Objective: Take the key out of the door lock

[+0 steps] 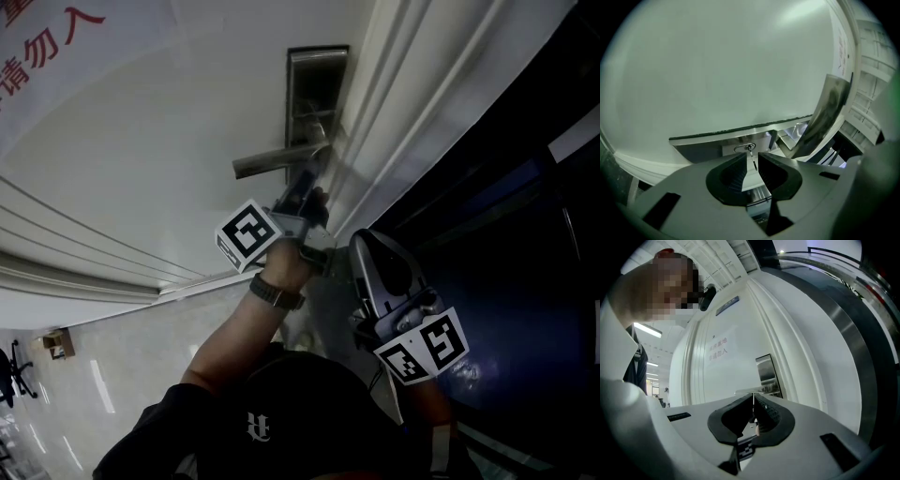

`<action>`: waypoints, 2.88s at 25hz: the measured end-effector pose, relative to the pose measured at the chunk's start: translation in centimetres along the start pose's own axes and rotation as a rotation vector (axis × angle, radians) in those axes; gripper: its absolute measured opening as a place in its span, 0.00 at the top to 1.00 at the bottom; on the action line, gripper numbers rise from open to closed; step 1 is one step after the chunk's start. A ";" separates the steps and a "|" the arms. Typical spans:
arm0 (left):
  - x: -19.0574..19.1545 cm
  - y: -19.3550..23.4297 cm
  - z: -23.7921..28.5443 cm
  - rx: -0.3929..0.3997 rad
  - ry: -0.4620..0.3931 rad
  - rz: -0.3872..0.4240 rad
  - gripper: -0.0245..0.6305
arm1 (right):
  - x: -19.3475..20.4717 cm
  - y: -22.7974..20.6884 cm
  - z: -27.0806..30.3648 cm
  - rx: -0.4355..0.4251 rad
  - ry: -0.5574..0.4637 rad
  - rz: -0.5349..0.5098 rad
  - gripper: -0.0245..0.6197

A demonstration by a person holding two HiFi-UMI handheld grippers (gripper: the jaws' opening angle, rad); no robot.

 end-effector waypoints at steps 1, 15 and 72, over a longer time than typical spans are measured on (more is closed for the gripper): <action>0.0 -0.1 0.0 -0.010 0.001 0.004 0.87 | 0.0 0.0 0.0 0.001 -0.001 0.000 0.94; 0.7 -0.7 -0.4 -0.136 -0.061 -0.069 0.94 | -0.9 0.1 -1.3 -0.006 -0.023 0.003 0.94; 9.1 -7.3 -14.2 -0.060 0.100 -0.188 0.95 | -0.7 3.6 -4.2 -0.085 0.006 -0.012 0.94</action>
Point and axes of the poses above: the fingertips, and each gripper's own axes: z forward along the fingers, y to its left, x out of its underside, the point moved 7 cm from there along -z, backward along the fingers, and after that the axes turned 5 degrees about -z, right-handed, at the moved point
